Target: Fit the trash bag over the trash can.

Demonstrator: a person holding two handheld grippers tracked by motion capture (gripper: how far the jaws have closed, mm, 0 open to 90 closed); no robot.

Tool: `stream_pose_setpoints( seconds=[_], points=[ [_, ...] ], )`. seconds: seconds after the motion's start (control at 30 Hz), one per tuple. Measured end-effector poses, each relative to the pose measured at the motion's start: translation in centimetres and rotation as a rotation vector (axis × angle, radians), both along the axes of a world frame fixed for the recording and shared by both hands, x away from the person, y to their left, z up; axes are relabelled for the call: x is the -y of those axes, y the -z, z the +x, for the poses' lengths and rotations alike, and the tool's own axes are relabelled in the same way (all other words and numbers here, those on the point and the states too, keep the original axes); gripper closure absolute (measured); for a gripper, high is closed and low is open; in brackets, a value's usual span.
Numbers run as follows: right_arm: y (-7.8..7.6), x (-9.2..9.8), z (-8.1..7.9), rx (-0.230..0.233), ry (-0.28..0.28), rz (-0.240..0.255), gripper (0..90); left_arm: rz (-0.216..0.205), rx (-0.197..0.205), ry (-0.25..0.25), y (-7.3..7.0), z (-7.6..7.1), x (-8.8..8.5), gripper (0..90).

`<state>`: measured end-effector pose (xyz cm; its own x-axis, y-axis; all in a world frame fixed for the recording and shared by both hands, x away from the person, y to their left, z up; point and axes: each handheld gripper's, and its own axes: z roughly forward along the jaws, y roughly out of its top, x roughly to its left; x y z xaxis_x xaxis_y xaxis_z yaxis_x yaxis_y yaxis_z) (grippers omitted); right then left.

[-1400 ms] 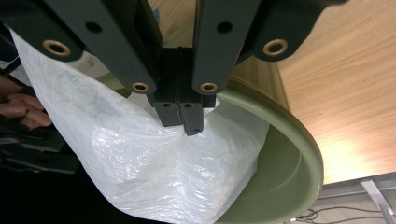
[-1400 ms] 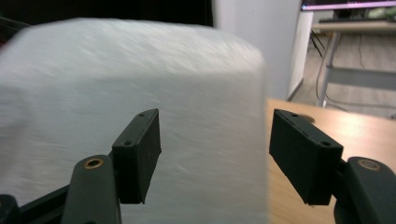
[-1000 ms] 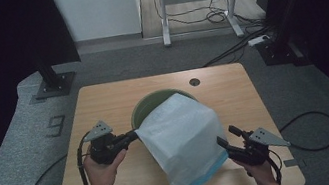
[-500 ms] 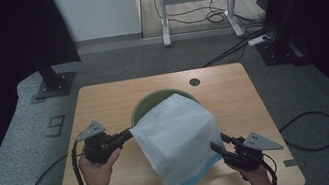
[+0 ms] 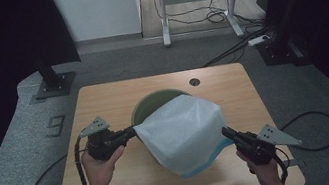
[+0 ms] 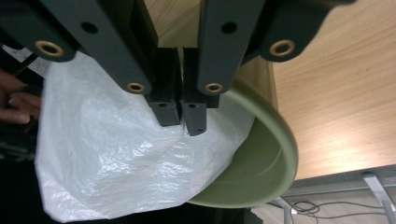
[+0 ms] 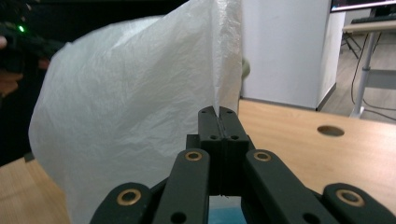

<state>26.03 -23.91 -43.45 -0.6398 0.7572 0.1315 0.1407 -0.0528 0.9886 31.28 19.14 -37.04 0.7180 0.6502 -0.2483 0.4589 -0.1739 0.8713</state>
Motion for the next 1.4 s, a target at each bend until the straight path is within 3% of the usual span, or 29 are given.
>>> stream_pose_setpoints(
  seconds=[0.1, 0.13, 0.17, 0.23, 0.4, 0.67, 0.93, 1.2, 1.4],
  points=[
    [-0.7, 0.1, -0.1, 0.01, 0.013, -0.001, 88.9, -0.011, 0.028, -0.026, -0.1, -0.2, 0.1, 68.4],
    [-1.0, 0.1, -0.2, 0.015, 0.017, -0.001, 88.9, -0.02, 0.036, -0.04, -0.1, -0.4, -0.1, 68.4],
    [-1.3, 0.2, -0.3, 0.022, 0.024, -0.003, 88.9, -0.028, 0.055, -0.055, -0.2, -0.8, -0.6, 60.0],
    [-1.5, 0.3, -0.3, 0.021, 0.032, 0.001, 88.8, -0.024, 0.07, -0.081, -0.3, -1.2, -1.2, 57.6],
    [-1.6, 0.5, -0.1, 0.005, 0.045, 0.013, 88.9, -0.034, 0.094, -0.085, -0.9, -2.0, -2.8, 57.1],
    [-2.1, 0.1, 0.0, 0.01, 0.048, 0.004, 88.9, -0.028, 0.125, -0.035, -2.3, -3.4, -3.4, 55.8],
    [-2.6, -0.6, 0.1, 0.011, 0.037, -0.011, 88.9, 0.01, 0.129, 0.038, -2.9, -3.7, -0.4, 54.3],
    [-2.6, -1.0, 0.3, 0.004, 0.023, -0.012, 88.8, 0.047, 0.091, 0.108, -2.2, -2.9, 2.9, 51.7],
    [-2.6, -1.4, 0.4, 0.001, 0.011, -0.013, 88.9, 0.071, 0.088, 0.141, -1.9, -2.6, 4.6, 47.7]
  ],
)
